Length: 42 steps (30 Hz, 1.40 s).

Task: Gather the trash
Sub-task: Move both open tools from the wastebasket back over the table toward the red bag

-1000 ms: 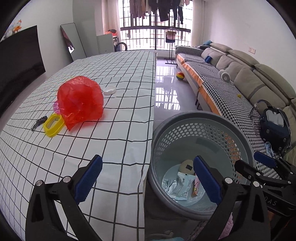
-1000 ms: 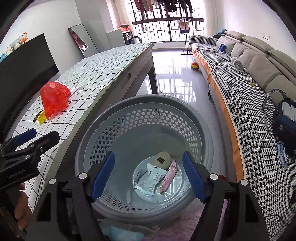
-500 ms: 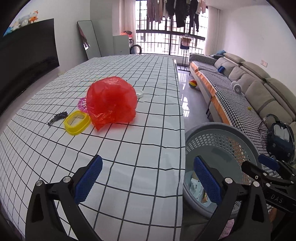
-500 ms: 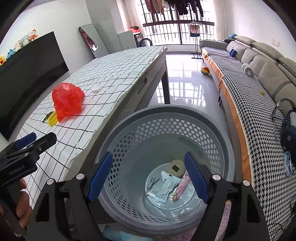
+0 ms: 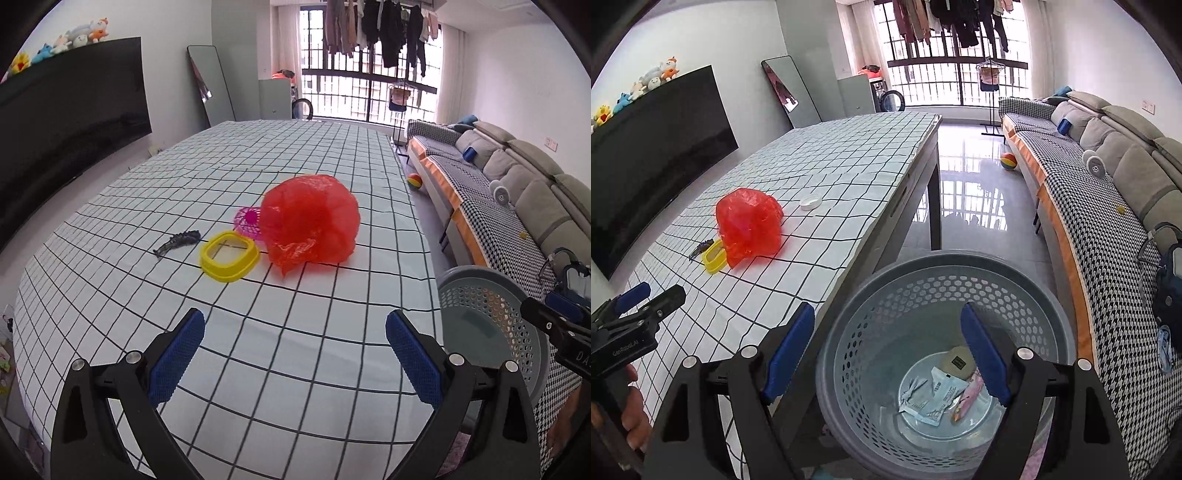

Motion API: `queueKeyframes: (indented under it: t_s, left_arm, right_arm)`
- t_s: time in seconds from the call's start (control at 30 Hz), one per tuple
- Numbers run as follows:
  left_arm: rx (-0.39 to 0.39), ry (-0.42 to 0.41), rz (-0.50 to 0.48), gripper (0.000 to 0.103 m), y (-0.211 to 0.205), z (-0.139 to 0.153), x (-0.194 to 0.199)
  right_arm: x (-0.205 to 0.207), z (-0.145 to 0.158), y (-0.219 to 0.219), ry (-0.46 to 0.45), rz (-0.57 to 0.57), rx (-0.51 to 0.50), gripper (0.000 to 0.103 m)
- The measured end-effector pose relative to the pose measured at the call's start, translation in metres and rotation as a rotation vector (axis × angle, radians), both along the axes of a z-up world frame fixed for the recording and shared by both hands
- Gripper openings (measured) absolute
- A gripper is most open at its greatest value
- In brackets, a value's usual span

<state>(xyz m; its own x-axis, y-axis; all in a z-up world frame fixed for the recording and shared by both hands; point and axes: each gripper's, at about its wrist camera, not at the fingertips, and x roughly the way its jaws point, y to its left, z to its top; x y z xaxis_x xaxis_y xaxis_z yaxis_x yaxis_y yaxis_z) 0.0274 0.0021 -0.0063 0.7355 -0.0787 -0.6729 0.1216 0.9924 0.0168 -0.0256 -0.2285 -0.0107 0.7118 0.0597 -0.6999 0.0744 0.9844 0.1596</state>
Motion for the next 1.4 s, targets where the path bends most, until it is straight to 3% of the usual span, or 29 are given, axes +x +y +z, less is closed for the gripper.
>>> queueKeyframes:
  t_s: [0.53, 0.83, 1.4]
  left_arm:
    - [0.029, 0.036, 0.100, 0.097, 0.053, -0.010, 0.016]
    - [0.022, 0.037, 0.139, 0.097, 0.080, -0.013, 0.034]
    - [-0.028, 0.049, 0.182, 0.097, 0.117, -0.014, 0.051]
  right_arm:
    - [0.044, -0.006, 0.067, 0.047, 0.145, 0.010, 0.078]
    - [0.078, 0.006, 0.106, 0.026, 0.210, -0.048, 0.078]
    - [0.195, 0.055, 0.176, 0.003, 0.280, -0.082, 0.078]
